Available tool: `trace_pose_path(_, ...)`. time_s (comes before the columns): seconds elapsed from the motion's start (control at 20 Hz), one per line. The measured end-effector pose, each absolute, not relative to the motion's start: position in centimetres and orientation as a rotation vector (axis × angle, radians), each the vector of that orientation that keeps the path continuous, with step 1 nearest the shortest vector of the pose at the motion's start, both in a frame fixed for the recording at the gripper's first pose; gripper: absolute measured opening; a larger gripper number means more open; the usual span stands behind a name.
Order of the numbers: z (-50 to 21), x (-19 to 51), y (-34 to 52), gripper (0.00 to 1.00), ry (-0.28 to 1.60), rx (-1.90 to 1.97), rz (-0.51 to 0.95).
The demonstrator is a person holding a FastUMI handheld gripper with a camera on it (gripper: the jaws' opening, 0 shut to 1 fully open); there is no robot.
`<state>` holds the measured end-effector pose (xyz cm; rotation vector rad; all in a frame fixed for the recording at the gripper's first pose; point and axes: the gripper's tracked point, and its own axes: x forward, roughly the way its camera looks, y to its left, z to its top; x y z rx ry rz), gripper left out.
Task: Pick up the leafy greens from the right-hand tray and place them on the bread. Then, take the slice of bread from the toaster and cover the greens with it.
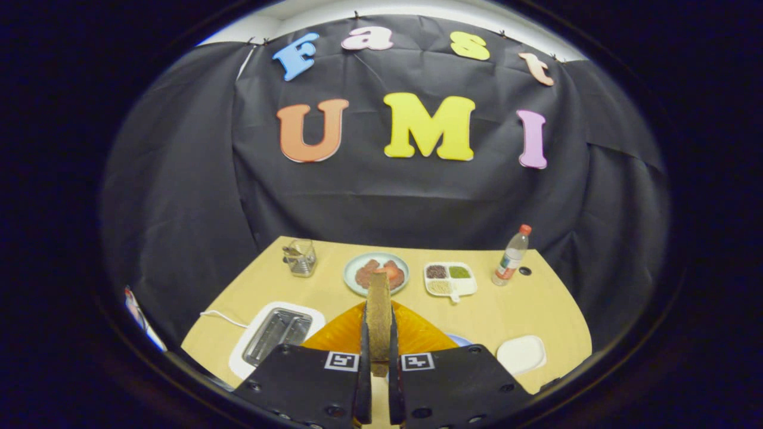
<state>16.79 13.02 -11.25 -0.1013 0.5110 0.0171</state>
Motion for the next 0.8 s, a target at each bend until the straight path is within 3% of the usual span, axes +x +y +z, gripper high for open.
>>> trace_pose_path(0.35,-19.4,17.1,10.4,0.11,0.631,-0.064,0.026)
trace_pose_path(0.8,-24.8,15.7,7.4,0.11,0.675,-0.049,0.072)
